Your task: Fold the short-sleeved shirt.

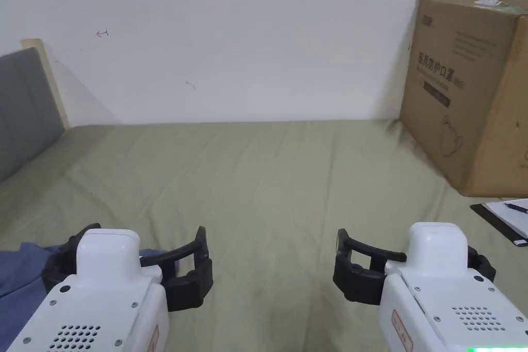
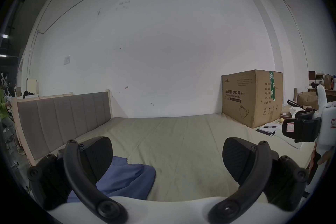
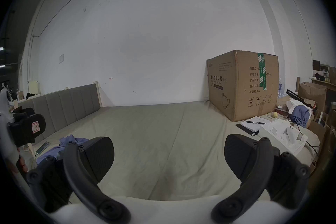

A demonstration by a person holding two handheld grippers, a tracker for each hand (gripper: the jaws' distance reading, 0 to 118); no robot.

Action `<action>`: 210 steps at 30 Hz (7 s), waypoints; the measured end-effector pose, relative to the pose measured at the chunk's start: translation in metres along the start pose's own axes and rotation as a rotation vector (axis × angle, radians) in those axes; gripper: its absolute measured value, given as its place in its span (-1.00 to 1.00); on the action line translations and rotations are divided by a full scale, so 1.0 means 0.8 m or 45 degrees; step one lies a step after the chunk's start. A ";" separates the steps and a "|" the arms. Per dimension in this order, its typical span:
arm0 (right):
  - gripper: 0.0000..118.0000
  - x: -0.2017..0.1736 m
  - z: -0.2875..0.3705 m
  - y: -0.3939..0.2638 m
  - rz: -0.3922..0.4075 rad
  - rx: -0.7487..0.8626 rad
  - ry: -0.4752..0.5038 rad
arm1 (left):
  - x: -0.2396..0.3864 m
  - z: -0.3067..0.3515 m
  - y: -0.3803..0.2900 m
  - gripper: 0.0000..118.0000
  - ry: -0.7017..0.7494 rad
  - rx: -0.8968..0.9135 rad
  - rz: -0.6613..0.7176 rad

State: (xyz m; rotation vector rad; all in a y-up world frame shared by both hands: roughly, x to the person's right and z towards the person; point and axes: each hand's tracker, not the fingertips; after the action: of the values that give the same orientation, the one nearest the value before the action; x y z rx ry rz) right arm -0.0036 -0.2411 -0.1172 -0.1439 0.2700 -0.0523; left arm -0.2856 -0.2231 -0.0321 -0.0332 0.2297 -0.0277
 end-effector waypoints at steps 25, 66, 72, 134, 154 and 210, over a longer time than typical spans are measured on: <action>1.00 -0.079 0.001 -0.004 0.567 0.090 -0.066 | -0.060 -0.022 -0.030 1.00 0.130 -0.104 0.870; -1.00 -0.047 -0.010 0.020 0.108 0.030 -0.031 | -0.083 0.009 0.018 -1.00 0.097 -0.136 0.203; -1.00 -0.115 -0.033 0.024 0.129 0.001 0.223 | -0.149 0.055 0.022 -1.00 0.359 -0.143 0.174; -1.00 -0.176 -0.152 -0.106 0.140 -0.653 0.480 | -0.266 -0.218 -0.214 0.55 0.360 -1.248 0.311; -1.00 -0.104 -0.131 -0.069 0.031 -0.574 0.358 | -0.295 -0.172 -0.097 -0.97 0.402 -0.963 0.521; -1.00 0.147 -0.039 -0.029 -0.165 -0.512 -0.154 | 0.152 -0.173 -0.079 0.83 -0.881 -0.928 0.575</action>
State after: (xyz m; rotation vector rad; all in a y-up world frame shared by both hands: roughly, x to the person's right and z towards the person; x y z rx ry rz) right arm 0.1009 -0.2768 -0.1741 -0.5623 0.1469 -0.1177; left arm -0.2000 -0.2938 -0.1920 -0.7038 -0.4596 0.5135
